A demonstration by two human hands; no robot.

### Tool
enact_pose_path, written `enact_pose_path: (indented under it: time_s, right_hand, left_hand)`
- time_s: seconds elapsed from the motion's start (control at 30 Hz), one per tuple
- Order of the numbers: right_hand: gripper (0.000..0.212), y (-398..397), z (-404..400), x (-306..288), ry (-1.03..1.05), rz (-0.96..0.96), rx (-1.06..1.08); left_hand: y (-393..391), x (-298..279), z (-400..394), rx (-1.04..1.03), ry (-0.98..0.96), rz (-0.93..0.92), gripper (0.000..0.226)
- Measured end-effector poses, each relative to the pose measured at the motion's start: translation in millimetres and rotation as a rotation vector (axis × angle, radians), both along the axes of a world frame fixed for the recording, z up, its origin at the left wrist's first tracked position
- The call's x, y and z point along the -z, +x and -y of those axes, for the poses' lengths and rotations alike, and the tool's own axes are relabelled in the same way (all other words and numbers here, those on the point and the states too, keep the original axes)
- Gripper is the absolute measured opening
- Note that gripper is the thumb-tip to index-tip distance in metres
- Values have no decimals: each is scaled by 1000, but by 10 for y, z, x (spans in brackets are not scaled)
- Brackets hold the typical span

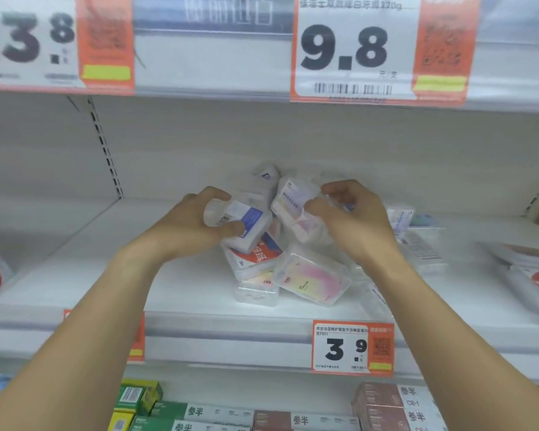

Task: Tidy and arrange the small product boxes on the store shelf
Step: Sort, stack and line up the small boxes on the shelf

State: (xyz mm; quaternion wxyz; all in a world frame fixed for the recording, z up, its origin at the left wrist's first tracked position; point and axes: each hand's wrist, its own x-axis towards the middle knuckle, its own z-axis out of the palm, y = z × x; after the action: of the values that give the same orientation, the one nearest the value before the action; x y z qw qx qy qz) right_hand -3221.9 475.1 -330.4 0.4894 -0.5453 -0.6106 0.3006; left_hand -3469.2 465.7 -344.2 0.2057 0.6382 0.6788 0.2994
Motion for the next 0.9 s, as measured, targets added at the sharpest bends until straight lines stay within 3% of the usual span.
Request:
enact_pose_path:
  time_s: [0.07, 0.23, 0.3, 0.43, 0.7, 0.9]
  right_hand:
    - [36, -46, 41, -20, 27, -49, 7]
    - [44, -211, 107, -15, 72, 9, -6]
    - [49, -263, 144, 28, 126, 71, -40]
    - [48, -291, 176, 64, 256, 319, -129]
    - [60, -269, 111, 55, 120, 724, -289]
    - [59, -478, 130, -11, 322, 426, -99]
  left_hand:
    - [8, -17, 0, -22, -3, 35, 31]
    - [-30, 68, -104, -265, 169, 80, 32]
    - [-81, 125, -151, -302, 134, 145, 40]
    - [-213, 308, -196, -170, 9, 219, 68]
    - [-261, 388, -265, -261, 170, 449, 57]
    - [-497, 55, -15, -463, 424, 347, 70]
